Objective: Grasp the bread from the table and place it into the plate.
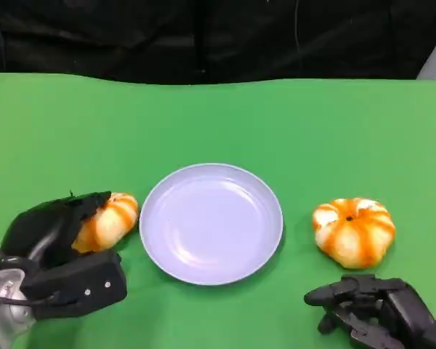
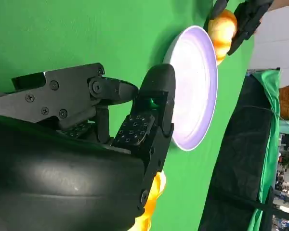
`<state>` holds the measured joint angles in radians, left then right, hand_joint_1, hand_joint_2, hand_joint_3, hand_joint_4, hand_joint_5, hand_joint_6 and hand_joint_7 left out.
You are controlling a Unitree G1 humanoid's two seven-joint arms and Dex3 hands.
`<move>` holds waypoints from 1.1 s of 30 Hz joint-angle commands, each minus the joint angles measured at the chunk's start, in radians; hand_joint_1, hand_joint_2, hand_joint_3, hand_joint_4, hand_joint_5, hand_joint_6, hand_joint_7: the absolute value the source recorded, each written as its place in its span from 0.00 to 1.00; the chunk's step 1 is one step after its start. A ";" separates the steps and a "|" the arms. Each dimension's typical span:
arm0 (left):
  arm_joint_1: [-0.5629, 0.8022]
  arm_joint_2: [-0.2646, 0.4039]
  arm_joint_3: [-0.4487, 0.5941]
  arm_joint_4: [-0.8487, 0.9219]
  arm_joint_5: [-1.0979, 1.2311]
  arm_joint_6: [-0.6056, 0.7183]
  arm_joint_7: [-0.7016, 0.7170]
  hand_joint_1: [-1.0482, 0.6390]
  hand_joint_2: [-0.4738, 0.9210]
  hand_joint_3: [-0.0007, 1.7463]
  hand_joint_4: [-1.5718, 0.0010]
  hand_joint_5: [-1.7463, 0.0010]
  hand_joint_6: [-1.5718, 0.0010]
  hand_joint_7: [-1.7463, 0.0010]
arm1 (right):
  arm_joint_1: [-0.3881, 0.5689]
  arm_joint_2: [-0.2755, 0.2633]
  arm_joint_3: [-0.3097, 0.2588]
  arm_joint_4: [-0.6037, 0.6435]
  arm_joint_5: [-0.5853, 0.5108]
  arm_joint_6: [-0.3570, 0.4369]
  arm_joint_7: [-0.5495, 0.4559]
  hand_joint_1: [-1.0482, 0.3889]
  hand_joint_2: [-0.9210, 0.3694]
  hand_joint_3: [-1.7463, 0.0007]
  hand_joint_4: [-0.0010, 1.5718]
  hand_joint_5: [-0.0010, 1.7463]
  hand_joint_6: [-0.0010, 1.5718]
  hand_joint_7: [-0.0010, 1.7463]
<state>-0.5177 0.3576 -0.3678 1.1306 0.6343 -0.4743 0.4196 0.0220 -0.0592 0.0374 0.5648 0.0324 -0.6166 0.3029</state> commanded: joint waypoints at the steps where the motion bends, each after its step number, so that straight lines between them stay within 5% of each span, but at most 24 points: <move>1: -0.017 -0.001 -0.012 0.016 -0.002 0.018 -0.009 0.25 1.00 0.09 0.72 1.00 0.70 1.00 | 0.010 -0.008 -0.007 -0.017 0.008 0.003 -0.005 0.70 0.00 0.77 0.49 0.70 0.68 0.22; 6: -0.016 -0.002 -0.021 0.017 -0.005 0.028 -0.004 0.45 1.00 0.02 0.71 1.00 0.70 1.00 | 0.009 -0.004 -0.009 -0.012 0.016 0.003 0.001 0.71 0.00 0.77 0.49 0.69 0.68 0.22; 11: -0.016 -0.002 -0.020 0.018 -0.011 0.026 -0.006 0.49 1.00 0.01 0.71 1.00 0.70 1.00 | 0.009 -0.005 -0.008 -0.011 0.013 0.001 -0.001 0.71 0.00 0.77 0.49 0.69 0.68 0.22; 15: -0.012 -0.006 -0.016 0.022 -0.014 0.026 0.029 0.62 0.97 0.00 0.62 0.98 0.61 0.98 | 0.009 -0.004 -0.008 -0.013 0.013 0.005 0.000 0.70 0.00 0.77 0.49 0.70 0.68 0.22; 30: -0.018 -0.011 -0.014 0.027 -0.017 0.041 0.033 0.64 0.97 0.00 0.56 0.99 0.57 0.99 | 0.008 -0.004 -0.003 -0.013 0.000 0.000 -0.014 0.70 0.00 0.77 0.49 0.69 0.68 0.22; 31: -0.020 -0.014 -0.013 0.030 -0.016 0.047 0.044 0.60 0.99 0.00 0.52 0.81 0.41 0.96 | 0.007 -0.004 -0.002 -0.011 -0.002 -0.002 -0.016 0.71 0.00 0.77 0.50 0.69 0.68 0.22; 33: -0.022 -0.018 -0.014 0.035 -0.016 0.054 0.056 0.58 1.00 0.00 0.64 0.47 0.30 0.97 | 0.005 -0.004 -0.001 -0.008 -0.004 -0.004 -0.018 0.71 0.00 0.77 0.50 0.69 0.68 0.22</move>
<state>-0.5302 0.3363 -0.3840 1.1445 0.6221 -0.4423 0.4623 0.0224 -0.0566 0.0427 0.5591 0.0286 -0.6144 0.2928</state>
